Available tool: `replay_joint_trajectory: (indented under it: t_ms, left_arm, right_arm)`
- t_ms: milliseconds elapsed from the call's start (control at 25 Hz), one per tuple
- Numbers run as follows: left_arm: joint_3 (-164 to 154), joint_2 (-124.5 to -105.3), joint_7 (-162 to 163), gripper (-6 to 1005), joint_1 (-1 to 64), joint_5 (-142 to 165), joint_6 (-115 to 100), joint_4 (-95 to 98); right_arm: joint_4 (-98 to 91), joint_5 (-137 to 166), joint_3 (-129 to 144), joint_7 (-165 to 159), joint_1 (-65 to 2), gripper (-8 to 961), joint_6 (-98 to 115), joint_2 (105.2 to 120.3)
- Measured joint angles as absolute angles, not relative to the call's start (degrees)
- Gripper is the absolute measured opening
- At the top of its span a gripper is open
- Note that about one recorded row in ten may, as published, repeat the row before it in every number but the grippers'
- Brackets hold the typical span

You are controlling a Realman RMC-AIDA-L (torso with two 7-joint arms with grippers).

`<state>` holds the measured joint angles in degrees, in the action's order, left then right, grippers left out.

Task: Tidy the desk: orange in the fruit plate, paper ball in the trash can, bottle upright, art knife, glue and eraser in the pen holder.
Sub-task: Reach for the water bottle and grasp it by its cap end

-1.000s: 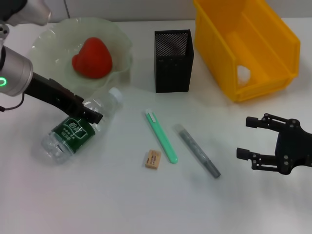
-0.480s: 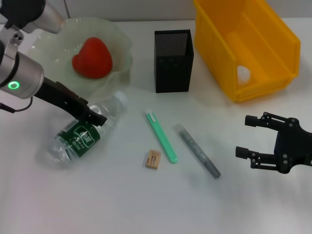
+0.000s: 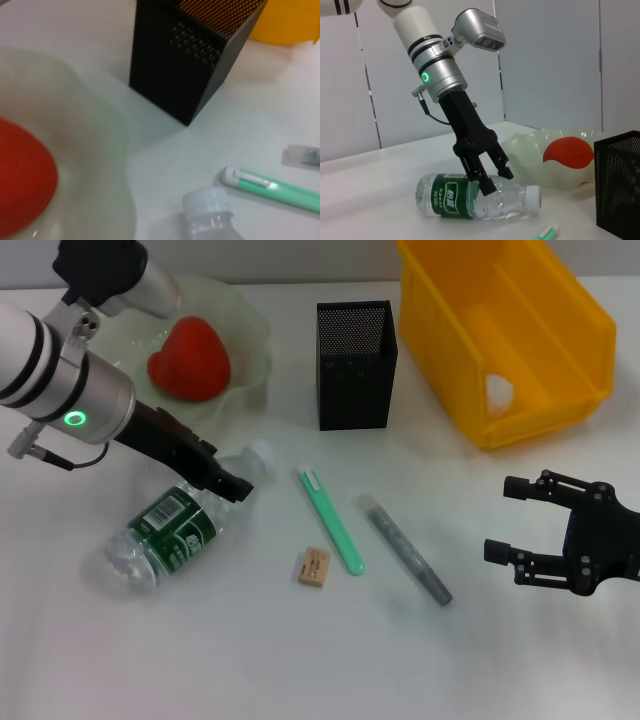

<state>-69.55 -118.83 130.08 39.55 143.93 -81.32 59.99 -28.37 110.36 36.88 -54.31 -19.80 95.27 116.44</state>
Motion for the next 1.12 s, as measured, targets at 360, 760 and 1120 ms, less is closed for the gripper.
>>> replay_joint_trajectory:
  t_ms: [360,760,1120]
  left_arm:
    - [-72.85,-118.97,129.73,769,40.32,142.01,-78.35,58.64]
    - [-76.89,-119.17,129.63,768,42.72,141.21,-72.99,52.9]
    - [-79.32,-119.18,129.55,769,43.14,140.4,-70.8,52.15]
  right_arm:
    - [-28.39,110.37,36.67,-54.48,-19.6,816,95.27,116.46]
    - [-28.56,110.38,36.65,-54.58,-19.6,817,95.27,116.45]
    - [-28.65,110.39,36.65,-54.93,-19.43,817,95.27,116.46]
